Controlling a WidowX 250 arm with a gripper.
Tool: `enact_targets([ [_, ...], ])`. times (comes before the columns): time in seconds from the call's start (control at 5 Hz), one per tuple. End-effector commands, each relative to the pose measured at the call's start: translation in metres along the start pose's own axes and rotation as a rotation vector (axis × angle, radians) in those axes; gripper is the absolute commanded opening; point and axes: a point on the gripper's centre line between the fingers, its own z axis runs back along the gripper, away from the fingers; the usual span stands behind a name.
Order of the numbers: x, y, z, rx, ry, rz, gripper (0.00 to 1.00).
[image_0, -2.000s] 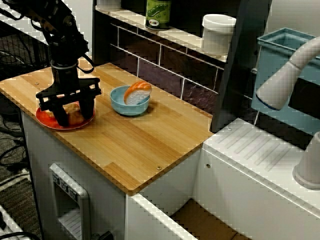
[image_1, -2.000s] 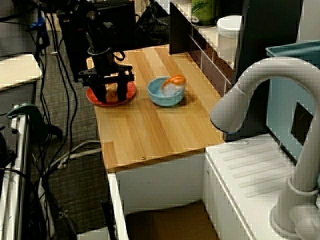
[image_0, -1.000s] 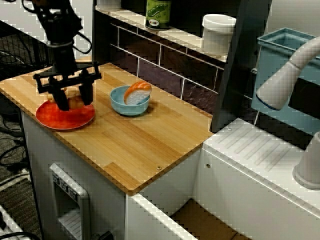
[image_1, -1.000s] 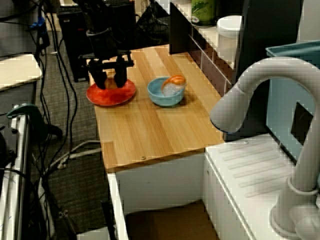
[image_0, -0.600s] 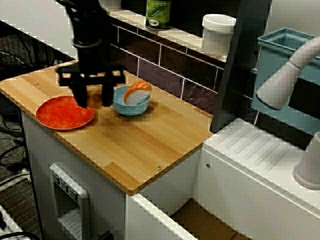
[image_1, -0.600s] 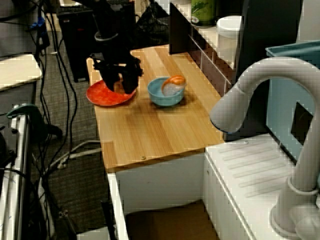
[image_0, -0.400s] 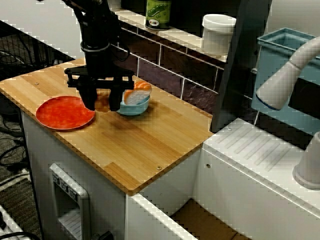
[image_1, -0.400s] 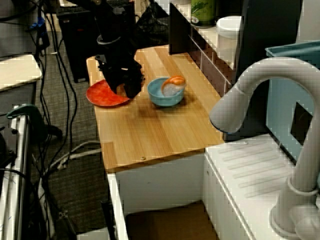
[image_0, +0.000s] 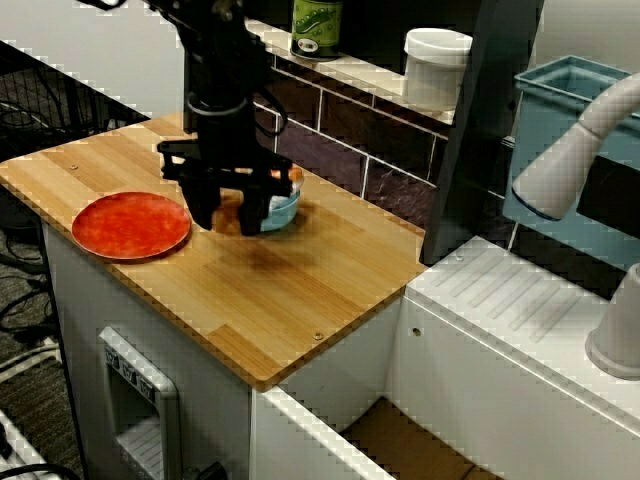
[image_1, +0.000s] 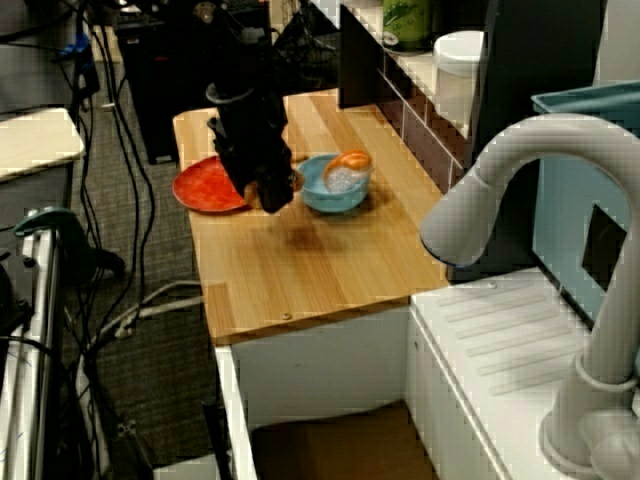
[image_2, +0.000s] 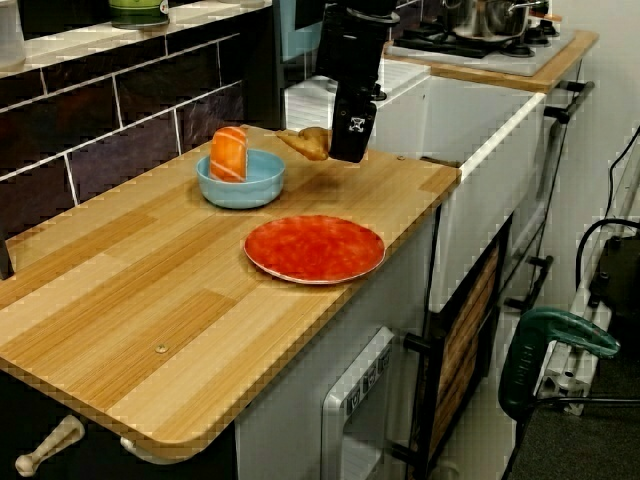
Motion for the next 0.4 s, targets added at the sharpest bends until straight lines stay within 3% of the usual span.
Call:
enact_targets([
  [0.0,-0.012,-0.033,-0.004,0.012,-0.070,-0.159,0.00],
  [0.2,-0.020,-0.042,-0.017,0.027,-0.051,-0.198,0.00],
])
